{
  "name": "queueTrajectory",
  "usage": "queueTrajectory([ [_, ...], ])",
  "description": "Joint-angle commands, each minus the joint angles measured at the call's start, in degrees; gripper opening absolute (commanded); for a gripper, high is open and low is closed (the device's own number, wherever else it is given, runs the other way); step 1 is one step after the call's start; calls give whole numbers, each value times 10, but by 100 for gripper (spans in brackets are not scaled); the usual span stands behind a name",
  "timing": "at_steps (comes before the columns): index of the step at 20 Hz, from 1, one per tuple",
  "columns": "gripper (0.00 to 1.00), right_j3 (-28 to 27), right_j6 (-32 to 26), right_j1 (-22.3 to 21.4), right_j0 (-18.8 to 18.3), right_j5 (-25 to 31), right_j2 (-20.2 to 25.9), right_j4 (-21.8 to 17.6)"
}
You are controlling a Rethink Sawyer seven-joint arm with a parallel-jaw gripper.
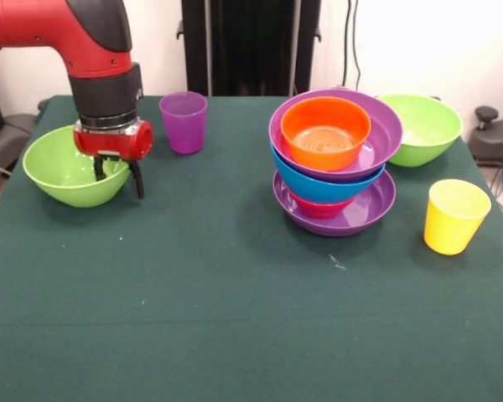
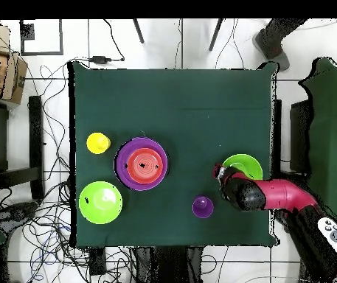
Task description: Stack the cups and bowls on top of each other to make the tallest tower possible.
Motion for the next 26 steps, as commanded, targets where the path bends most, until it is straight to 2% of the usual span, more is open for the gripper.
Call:
queueTrajectory([
  [1, 100, -40, -63, 33, 23, -2, -10, -51],
  [8, 100, 2, -49, -32, 39, 28, -2, -17],
  [10, 100, 5, -41, -35, 39, 21, 0, -13],
  [11, 0, 7, -32, -36, 39, 9, 0, -13],
  [13, 0, 4, -25, -36, 40, 14, 2, -4],
  [15, 0, 0, -40, -49, 49, 49, 3, 9],
  [19, 0, 21, -5, -96, 60, 47, 5, 41],
  [23, 0, 32, -16, -132, 65, 86, 19, 85],
  [26, 0, 49, -9, -189, 78, 123, 21, 136],
])
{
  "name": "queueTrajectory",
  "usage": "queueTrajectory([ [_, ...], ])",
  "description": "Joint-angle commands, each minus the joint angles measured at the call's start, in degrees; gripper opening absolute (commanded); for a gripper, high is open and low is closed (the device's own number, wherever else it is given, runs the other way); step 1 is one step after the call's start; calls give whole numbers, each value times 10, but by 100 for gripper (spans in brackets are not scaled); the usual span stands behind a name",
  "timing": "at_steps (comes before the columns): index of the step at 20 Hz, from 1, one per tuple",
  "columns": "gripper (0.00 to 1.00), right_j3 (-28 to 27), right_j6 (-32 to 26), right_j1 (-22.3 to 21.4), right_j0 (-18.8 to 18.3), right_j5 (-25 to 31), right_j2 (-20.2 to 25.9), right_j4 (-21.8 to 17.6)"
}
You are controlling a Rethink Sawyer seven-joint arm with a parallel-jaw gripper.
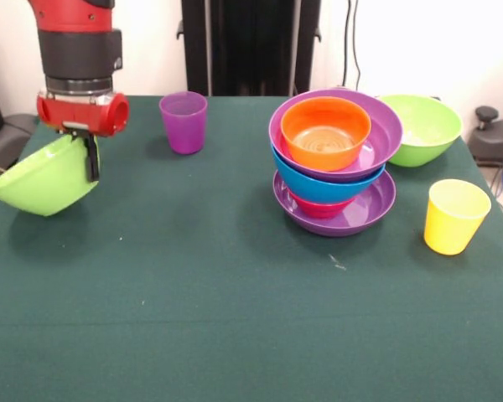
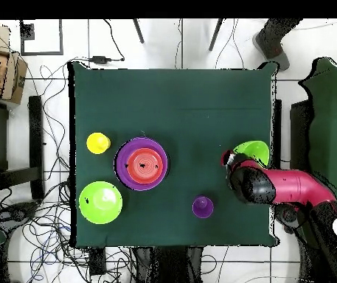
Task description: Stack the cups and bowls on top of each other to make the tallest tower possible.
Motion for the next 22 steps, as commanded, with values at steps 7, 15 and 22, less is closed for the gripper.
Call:
queueTrajectory([
  [7, 0, 40, -36, -154, 74, 178, 34, 137],
  [15, 0, 19, -4, -209, 136, 260, 11, 196],
  [22, 0, -2, 56, -215, 203, 288, -22, 215],
])
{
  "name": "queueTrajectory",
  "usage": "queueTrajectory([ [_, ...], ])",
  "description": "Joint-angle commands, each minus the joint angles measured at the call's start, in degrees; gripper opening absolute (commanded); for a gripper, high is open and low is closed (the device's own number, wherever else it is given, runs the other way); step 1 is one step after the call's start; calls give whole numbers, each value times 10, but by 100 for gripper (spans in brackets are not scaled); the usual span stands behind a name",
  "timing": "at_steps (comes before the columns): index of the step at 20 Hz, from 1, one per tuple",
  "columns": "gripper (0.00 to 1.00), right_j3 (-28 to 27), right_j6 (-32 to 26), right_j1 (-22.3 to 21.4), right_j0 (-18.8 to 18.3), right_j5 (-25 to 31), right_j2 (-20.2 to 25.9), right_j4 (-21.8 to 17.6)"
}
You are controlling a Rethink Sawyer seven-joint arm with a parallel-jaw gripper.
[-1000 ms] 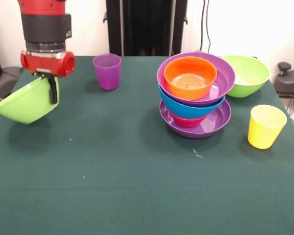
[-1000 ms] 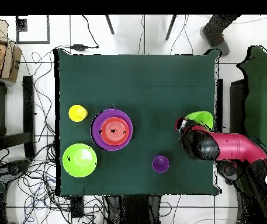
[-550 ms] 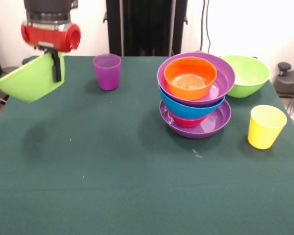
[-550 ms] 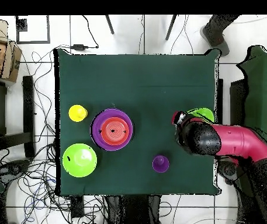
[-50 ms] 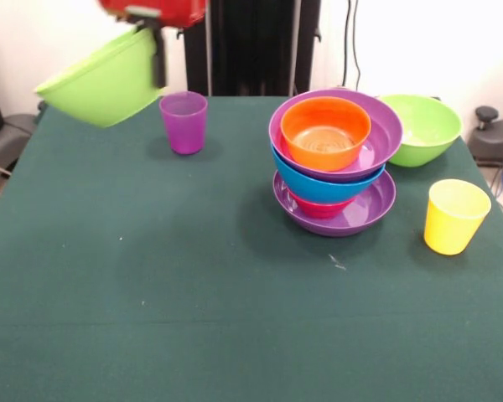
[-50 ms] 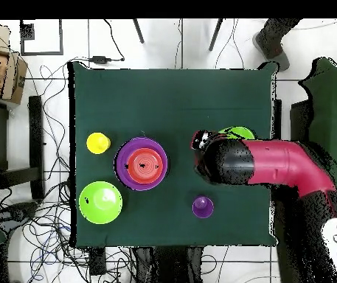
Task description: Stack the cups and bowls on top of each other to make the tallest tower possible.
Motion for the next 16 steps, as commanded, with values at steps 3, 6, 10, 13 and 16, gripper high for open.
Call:
queueTrajectory([
  [3, 0, -17, 86, -18, 93, 77, -39, 25],
  [6, 0, -16, 113, -10, 123, 64, -58, 29],
  [10, 0, -12, 144, 2, 159, 39, -85, 35],
  [13, 0, -7, 165, 8, 186, 22, -105, 42],
  [16, 0, -5, 188, 13, 215, 11, -124, 51],
])
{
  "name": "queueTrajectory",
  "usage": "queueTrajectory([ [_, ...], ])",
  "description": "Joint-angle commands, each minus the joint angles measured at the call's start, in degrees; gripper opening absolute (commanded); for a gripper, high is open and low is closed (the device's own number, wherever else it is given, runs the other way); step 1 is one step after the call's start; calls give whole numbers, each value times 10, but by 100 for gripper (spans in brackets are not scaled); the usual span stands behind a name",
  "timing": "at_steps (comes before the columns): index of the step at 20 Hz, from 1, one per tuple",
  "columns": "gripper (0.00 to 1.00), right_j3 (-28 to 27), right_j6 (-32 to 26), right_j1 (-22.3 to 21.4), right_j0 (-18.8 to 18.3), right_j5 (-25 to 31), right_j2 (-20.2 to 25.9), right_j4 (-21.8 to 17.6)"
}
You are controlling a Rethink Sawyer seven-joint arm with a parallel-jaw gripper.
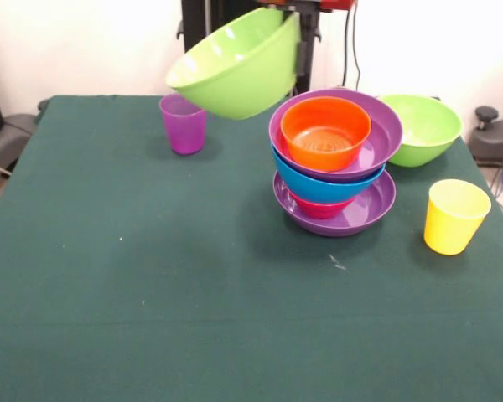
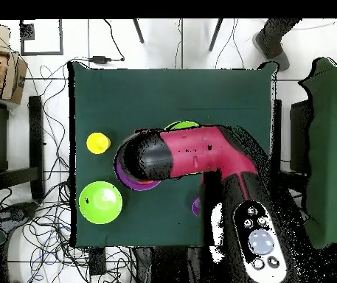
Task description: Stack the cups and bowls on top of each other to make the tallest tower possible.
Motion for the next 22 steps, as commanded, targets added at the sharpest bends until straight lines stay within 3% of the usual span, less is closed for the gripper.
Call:
queueTrajectory([
  [1, 0, 5, 164, 25, 62, -9, -73, 16],
  [10, 0, 1, 157, -7, 92, 32, -99, 43],
  [22, 0, -23, 201, 37, 170, -4, -157, 61],
])
